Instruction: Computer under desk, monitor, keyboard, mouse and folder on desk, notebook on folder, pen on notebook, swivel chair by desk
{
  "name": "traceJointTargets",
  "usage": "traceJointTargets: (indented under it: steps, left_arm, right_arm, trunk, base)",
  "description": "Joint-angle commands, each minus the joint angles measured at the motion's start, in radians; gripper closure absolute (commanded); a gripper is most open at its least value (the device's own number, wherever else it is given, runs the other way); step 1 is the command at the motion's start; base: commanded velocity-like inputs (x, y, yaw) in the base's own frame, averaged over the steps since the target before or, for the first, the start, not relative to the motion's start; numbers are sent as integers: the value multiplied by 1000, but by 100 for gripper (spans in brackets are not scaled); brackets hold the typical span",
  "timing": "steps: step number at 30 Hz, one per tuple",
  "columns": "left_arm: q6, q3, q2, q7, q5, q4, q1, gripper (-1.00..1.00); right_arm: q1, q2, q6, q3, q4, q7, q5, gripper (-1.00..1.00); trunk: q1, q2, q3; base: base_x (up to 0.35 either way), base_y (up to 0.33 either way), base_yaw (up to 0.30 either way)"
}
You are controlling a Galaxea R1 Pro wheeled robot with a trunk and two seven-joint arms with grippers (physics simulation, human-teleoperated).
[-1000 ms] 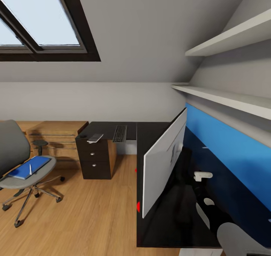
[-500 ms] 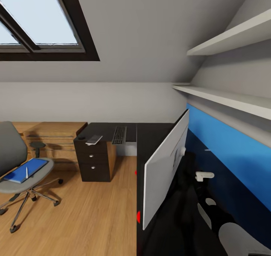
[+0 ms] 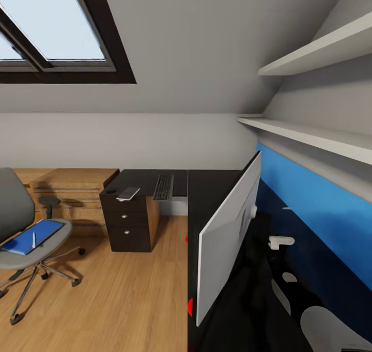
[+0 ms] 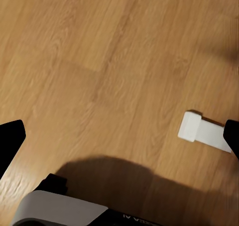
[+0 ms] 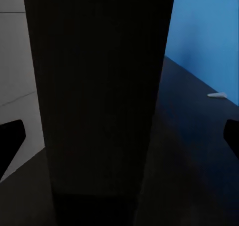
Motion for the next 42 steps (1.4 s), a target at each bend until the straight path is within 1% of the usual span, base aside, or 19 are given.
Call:
traceJointTargets:
  steps: [1, 13, 14, 42]
  left_arm:
    - [4, -3, 0, 7, 3, -2, -1, -100]
    - [4, -3, 0, 7, 3, -1, -1, -100]
    - [4, -3, 0, 7, 3, 0, -1, -100]
    - [4, -3, 1, 7, 3, 0, -1, -100]
  right_arm:
    - [-1, 0, -3, 0, 1, -1, -2, -100]
    - [-1, 0, -3, 0, 1, -1, -2, -100]
    - [-1, 0, -3, 0, 1, -1, -2, 100]
    - [-1, -1, -5, 3, -2, 5, 0, 100]
  trunk:
    - [0, -1, -1]
    - [0, -1, -1]
    - [0, -1, -1]
    - [0, -1, -1]
  base:
    - [125, 0, 0]
    - [25, 0, 0]
    - [1, 0, 0]
    - [0, 0, 0]
